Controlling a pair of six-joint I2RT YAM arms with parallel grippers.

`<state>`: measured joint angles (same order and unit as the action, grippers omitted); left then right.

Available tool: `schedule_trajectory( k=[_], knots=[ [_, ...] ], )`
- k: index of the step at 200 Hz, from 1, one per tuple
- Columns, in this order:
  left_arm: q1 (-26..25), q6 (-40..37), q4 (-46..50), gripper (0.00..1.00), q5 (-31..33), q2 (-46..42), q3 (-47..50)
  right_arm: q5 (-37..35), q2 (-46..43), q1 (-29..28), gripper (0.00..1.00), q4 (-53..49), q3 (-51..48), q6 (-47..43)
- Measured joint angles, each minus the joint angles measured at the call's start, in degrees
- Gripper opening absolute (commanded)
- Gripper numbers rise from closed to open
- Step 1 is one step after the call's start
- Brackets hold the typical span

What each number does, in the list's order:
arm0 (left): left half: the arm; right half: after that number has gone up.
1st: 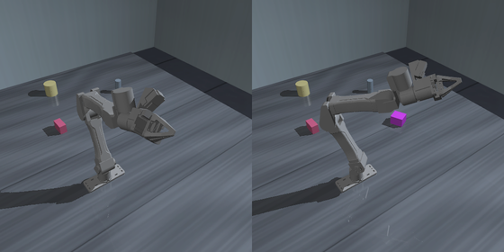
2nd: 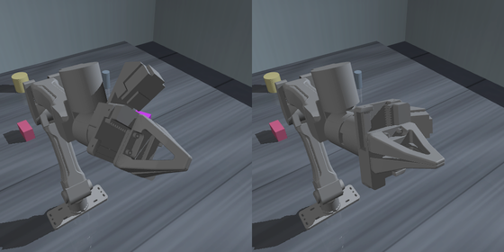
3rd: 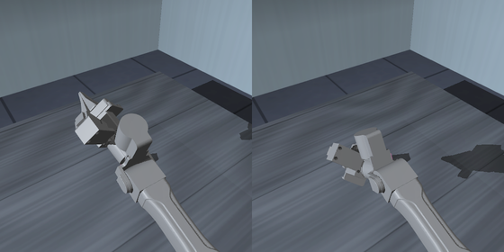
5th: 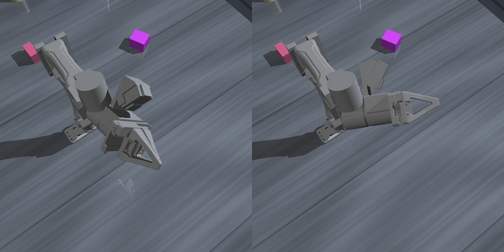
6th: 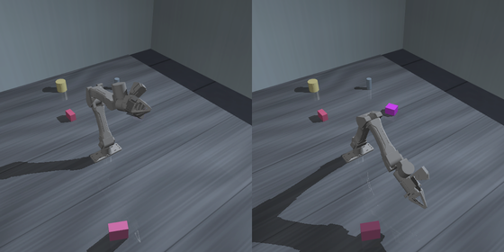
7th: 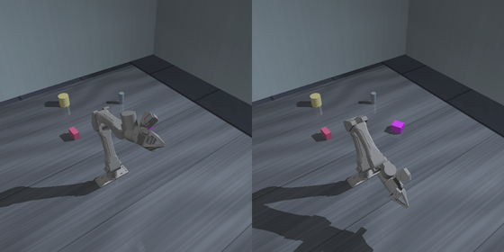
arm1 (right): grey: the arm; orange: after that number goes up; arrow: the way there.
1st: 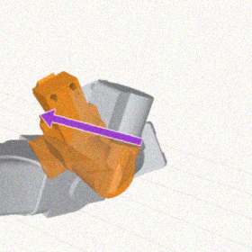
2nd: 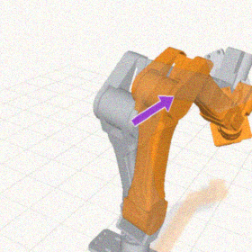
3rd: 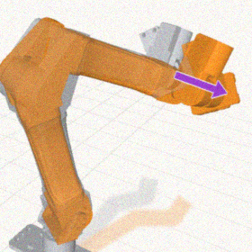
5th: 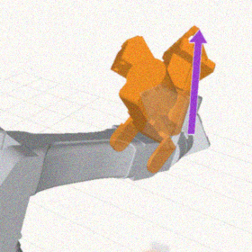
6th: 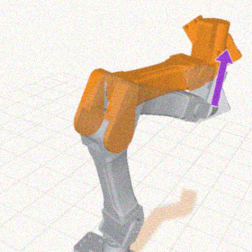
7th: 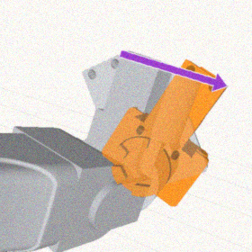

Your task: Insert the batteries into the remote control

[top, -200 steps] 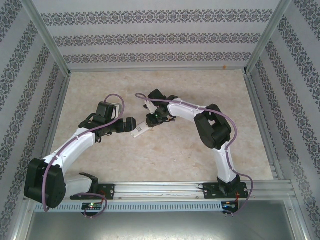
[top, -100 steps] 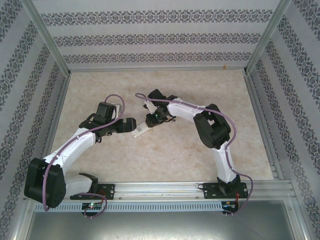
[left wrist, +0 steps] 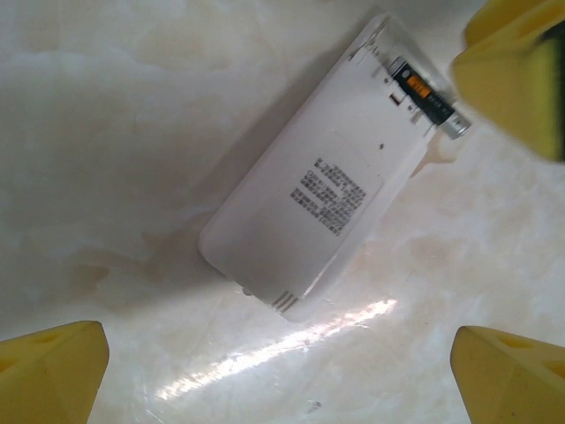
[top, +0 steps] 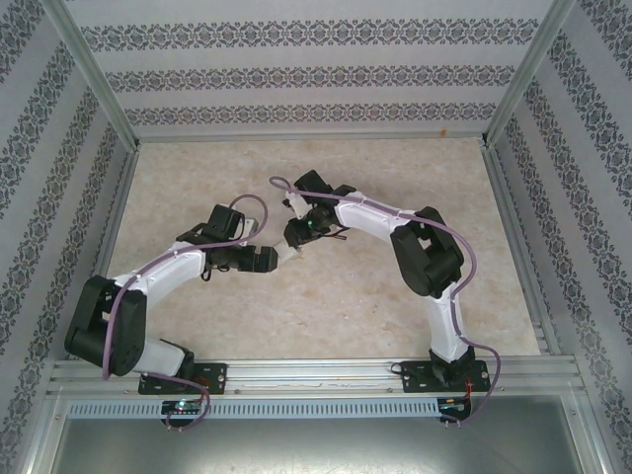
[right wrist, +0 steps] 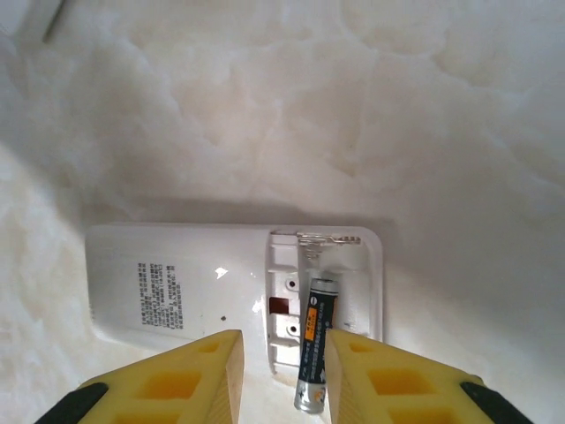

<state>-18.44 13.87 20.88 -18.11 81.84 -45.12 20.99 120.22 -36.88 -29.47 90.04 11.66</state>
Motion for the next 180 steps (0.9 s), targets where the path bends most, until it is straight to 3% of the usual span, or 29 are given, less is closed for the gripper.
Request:
schedule_trajectory(
  k=[74,180],
  knots=[
    [-3.7,-6.8,-0.3,0.89,3.6,11.7,-6.3,2.1,-0.8,1.0,0.28,0.7,-3.3,0.0],
    [-3.8,-8.3,5.7,0.85,8.2,15.6,-11.3,3.9,2.3,0.3,0.23,0.3,-2.1,0.3]
  ],
)
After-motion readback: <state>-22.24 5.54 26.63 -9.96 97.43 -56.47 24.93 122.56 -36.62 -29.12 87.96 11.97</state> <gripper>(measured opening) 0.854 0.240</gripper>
